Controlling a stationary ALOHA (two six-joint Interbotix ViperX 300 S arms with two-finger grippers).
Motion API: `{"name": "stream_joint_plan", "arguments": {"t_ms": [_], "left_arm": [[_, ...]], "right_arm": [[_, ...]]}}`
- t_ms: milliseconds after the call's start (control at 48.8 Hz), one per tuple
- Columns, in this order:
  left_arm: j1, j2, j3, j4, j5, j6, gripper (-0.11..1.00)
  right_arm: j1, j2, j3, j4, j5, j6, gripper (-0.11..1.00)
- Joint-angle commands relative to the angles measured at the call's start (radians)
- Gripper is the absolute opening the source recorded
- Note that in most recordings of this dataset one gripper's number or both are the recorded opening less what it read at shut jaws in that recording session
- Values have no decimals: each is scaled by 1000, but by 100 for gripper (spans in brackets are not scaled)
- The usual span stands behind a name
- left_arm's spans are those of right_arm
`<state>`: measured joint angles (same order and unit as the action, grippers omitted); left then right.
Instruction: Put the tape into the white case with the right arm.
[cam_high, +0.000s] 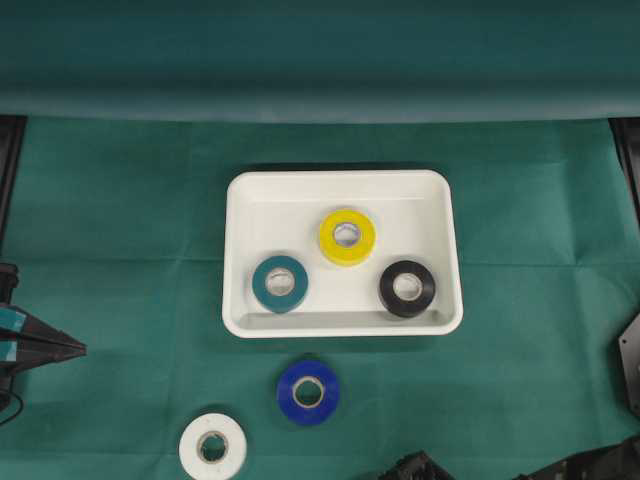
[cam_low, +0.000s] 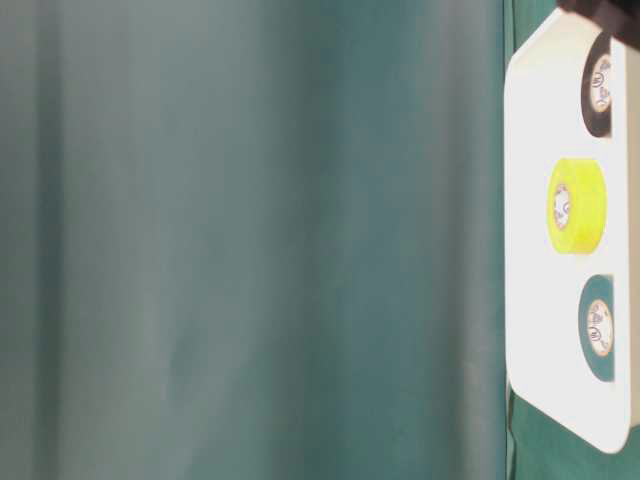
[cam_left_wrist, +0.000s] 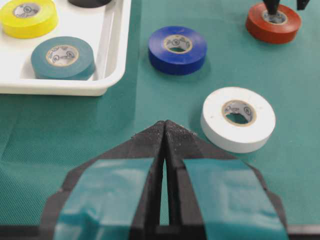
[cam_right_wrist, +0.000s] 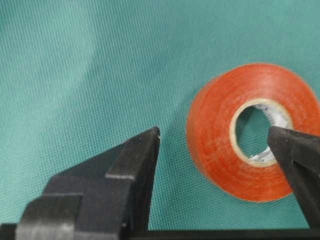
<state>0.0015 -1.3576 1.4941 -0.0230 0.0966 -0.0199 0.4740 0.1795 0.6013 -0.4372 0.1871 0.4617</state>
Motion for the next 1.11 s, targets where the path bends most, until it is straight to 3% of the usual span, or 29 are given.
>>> {"name": "stream_joint_plan", "arguments": {"t_ms": [0, 656, 738, 902, 1086], "left_arm": [[2, 8, -11, -2, -9, -2, 0], [2, 8, -11, -2, -9, 0, 0], [2, 8, -11, -2, -9, 0, 0], [2, 8, -11, -2, -9, 0, 0], [2, 9, -9, -2, -9, 0, 0]], "right_arm": [[3, -2, -21, -2, -2, 0, 63], [-5, 43, -58, -3, 9, 2, 61], [-3, 49, -72, -3, 32, 3, 51], [-5, 49, -97, -2, 109, 9, 13], [-5, 49, -117, -3, 156, 11, 4]]}}
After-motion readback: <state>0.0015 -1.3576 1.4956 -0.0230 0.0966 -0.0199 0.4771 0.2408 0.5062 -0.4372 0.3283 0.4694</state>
